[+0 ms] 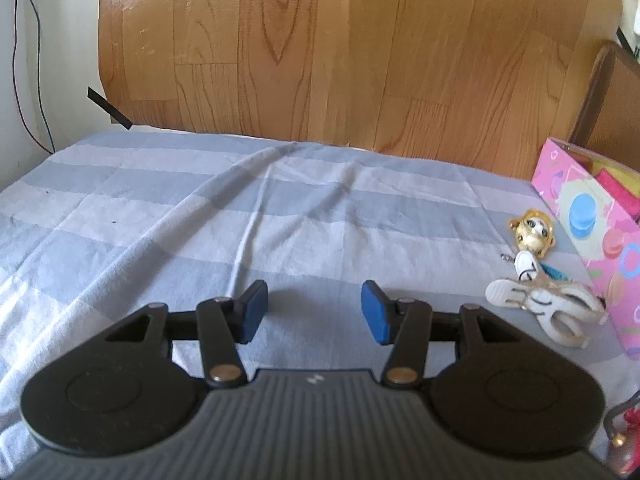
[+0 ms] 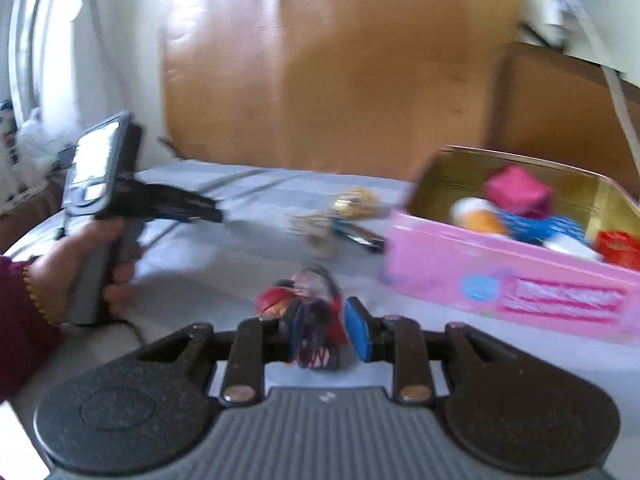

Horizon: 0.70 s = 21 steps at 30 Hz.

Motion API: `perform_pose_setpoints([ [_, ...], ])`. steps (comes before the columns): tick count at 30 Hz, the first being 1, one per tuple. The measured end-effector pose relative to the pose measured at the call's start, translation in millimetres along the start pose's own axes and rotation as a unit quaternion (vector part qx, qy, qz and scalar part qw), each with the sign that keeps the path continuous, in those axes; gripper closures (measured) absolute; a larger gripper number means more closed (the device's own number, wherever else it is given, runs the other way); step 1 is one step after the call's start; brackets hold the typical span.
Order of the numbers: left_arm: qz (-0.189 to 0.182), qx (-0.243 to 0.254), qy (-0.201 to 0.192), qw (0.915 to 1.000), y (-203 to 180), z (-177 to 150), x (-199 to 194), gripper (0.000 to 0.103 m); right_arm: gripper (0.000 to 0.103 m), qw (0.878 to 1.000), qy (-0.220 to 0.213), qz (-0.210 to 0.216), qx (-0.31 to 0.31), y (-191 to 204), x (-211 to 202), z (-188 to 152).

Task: Organize rigid objects
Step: 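Set the red figurine down on the bed and open the right gripper, then grasp the red figurine with the left gripper and lift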

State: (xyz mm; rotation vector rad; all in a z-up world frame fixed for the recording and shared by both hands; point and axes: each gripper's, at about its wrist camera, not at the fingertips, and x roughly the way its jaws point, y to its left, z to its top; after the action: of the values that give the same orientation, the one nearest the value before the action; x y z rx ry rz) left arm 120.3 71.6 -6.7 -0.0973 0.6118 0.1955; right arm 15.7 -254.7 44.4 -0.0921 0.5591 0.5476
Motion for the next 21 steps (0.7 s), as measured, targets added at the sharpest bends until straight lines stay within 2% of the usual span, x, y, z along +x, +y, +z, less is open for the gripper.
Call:
perform_pose_setpoints([
  [4,0.015,0.012,0.004,0.9998,-5.8,-4.5,-9.8,0.049,0.074,0.999,-0.025,-0.016,0.026,-20.8,-26.8,-6.3],
  [6,0.0,-0.006,0.005,1.0,-5.6,-8.6,-25.0,0.049,0.07,0.999,-0.035,-0.012,0.031,-27.2,-33.7,-6.6],
  [9,-0.083,-0.037,0.0,0.9959,-5.9,-12.9,-58.1,0.048,0.063,0.999,-0.039,0.007,0.031,-32.0,-34.6,-8.4],
  [12,-0.147,-0.008,-0.005,0.9891,-22.1,-17.3,-83.5,0.041,0.056,0.999,-0.028,0.031,0.026,-27.8,-30.0,-14.4],
  [15,-0.214,0.005,0.017,0.9766,-38.2,-21.6,-92.3,0.036,0.055,0.999,-0.015,0.043,0.026,-21.0,-20.3,-18.9],
  [16,-0.233,0.005,0.028,0.972,-44.3,-23.1,-92.6,0.029,0.054,0.998,-0.012,0.048,0.027,-20.0,-16.8,-20.4],
  [18,-0.263,0.002,0.045,0.9637,-56.8,-25.6,-90.0,0.023,0.048,0.998,-0.005,0.06,0.028,-17.2,-10.4,-22.1],
  [21,-0.288,0.012,0.064,0.9555,-78.4,-29.1,-82.4,0.021,0.048,0.998,0.005,0.055,0.009,-10.6,-1.8,-22.5],
])
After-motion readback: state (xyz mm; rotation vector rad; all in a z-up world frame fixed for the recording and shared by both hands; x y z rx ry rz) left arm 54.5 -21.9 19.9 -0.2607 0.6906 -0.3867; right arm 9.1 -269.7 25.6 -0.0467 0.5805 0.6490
